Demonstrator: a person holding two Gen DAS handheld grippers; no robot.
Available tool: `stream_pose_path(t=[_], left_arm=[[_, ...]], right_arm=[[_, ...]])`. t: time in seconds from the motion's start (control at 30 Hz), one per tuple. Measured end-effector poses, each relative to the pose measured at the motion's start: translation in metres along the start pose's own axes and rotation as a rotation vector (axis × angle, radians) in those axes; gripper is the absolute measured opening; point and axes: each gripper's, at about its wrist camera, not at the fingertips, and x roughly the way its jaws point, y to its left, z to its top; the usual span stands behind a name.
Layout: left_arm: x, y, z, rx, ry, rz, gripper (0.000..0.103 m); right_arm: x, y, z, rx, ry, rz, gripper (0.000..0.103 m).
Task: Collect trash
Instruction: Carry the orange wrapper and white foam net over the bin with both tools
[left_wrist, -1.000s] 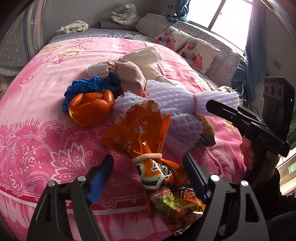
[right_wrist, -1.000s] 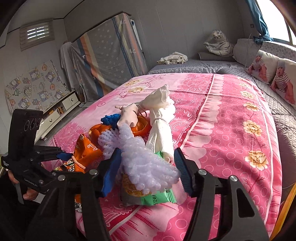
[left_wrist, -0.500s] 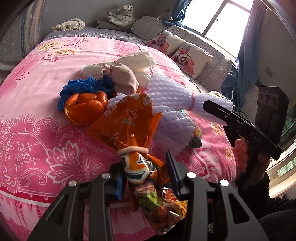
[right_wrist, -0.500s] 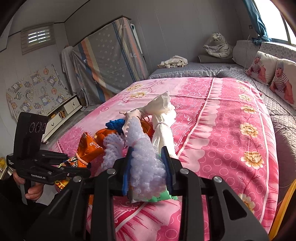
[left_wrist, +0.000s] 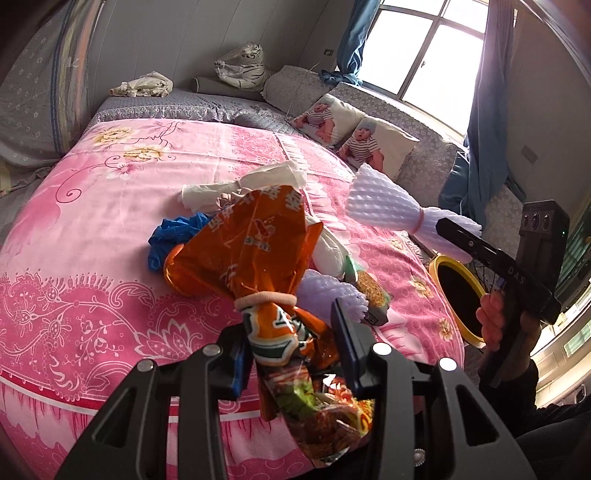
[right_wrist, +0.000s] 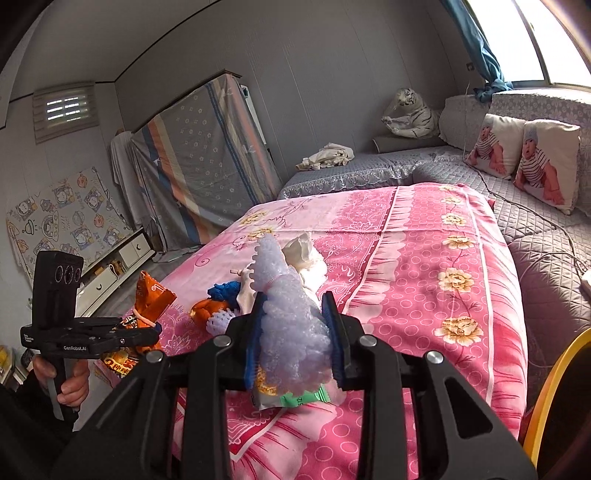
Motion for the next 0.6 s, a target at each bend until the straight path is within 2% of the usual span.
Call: stream_pose_path(t=[0.37,0.6], left_arm=[[-0.01,-0.033,0.034,0.095,-0.07,0.0,0.037],[0.0,-0.067,0.057,0.168,-0.086,-0.043,0.037]], right_arm=[[-0.045,-0.021,0.01,0.046,-0.11,-0.077,0.028],[-0.076,-0.036,0.014,0.076,-0.165,-0.141,0.028]])
